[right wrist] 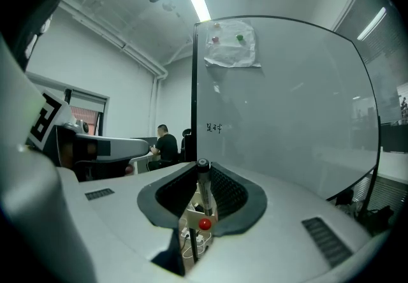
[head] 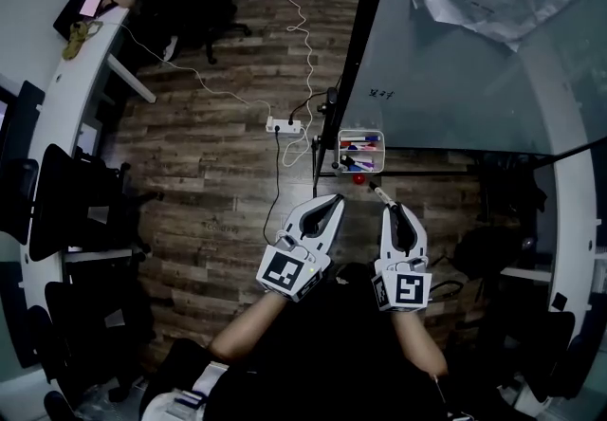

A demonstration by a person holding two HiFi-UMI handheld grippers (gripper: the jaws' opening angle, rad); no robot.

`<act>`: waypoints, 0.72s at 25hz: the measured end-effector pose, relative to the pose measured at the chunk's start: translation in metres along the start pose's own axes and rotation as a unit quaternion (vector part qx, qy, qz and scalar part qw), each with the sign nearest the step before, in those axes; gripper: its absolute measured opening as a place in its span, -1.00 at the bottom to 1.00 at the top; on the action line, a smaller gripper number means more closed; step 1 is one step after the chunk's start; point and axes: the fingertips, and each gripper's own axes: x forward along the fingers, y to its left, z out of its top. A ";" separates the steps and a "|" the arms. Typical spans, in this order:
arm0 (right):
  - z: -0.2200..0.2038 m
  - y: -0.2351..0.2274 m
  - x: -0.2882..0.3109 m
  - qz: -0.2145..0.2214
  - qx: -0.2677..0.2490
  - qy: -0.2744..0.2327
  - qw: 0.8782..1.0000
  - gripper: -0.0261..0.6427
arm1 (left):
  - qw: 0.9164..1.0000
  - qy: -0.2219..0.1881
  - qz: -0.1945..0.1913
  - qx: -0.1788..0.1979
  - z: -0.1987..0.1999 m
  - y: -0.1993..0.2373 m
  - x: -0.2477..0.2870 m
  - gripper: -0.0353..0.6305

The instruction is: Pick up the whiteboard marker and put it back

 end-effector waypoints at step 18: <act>0.011 -0.027 0.038 0.000 0.006 -0.027 1.000 -0.69 | 1.000 0.010 -0.003 0.001 0.008 0.016 0.040 -0.87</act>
